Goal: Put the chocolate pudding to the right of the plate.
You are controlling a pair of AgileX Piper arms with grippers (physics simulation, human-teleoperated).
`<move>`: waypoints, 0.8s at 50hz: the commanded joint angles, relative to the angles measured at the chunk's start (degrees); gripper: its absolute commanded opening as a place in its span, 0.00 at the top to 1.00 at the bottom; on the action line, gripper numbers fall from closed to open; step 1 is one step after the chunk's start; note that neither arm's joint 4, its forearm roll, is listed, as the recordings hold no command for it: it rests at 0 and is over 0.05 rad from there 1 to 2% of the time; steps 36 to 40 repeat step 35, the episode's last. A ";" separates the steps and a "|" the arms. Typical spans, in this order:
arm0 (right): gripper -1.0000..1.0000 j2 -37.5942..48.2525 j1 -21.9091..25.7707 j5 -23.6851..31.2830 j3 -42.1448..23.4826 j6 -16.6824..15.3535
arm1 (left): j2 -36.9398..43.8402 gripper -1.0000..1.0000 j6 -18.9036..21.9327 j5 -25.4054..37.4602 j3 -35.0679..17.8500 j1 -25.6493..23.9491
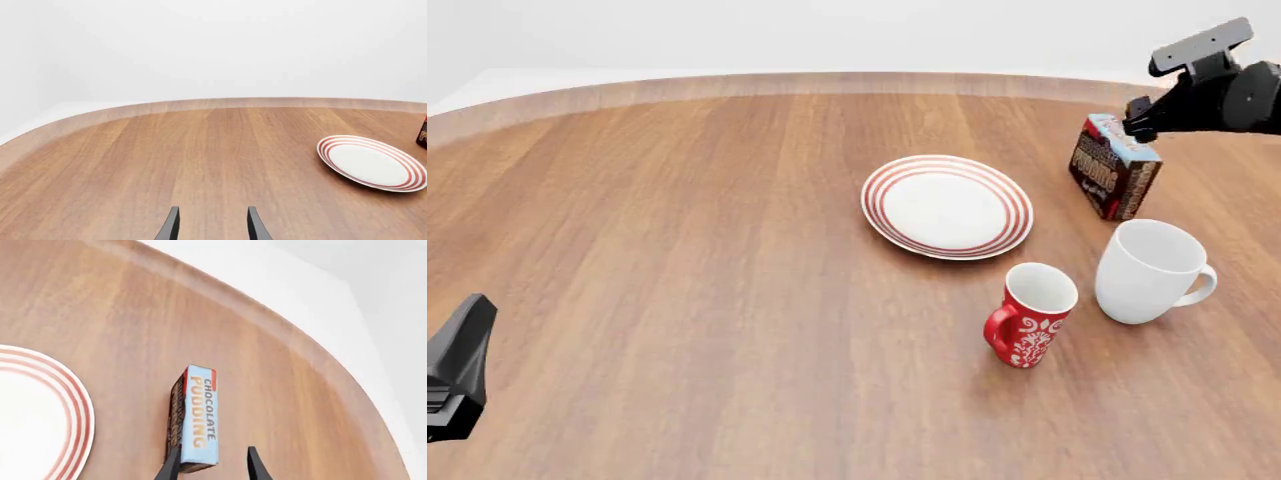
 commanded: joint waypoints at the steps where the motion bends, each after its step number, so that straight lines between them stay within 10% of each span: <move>1: 0.00 -15.36 2.59 3.30 -0.90 -5.45 | -0.01 0.00 0.01 0.02 0.00 0.00; 12: 0.00 -39.94 9.09 6.40 0.30 -6.51 | 0.01 0.00 -0.01 0.00 0.01 0.01; 19: 0.00 -63.36 6.41 7.14 12.93 1.62 | 0.01 0.00 -0.03 0.01 0.01 0.01; 25: 0.00 -57.69 5.88 -0.62 27.09 3.26 | -0.01 0.00 0.00 0.02 0.01 0.01; 40: 0.00 -59.27 6.21 -3.97 34.14 7.78 | 0.01 0.00 0.03 0.00 0.01 0.01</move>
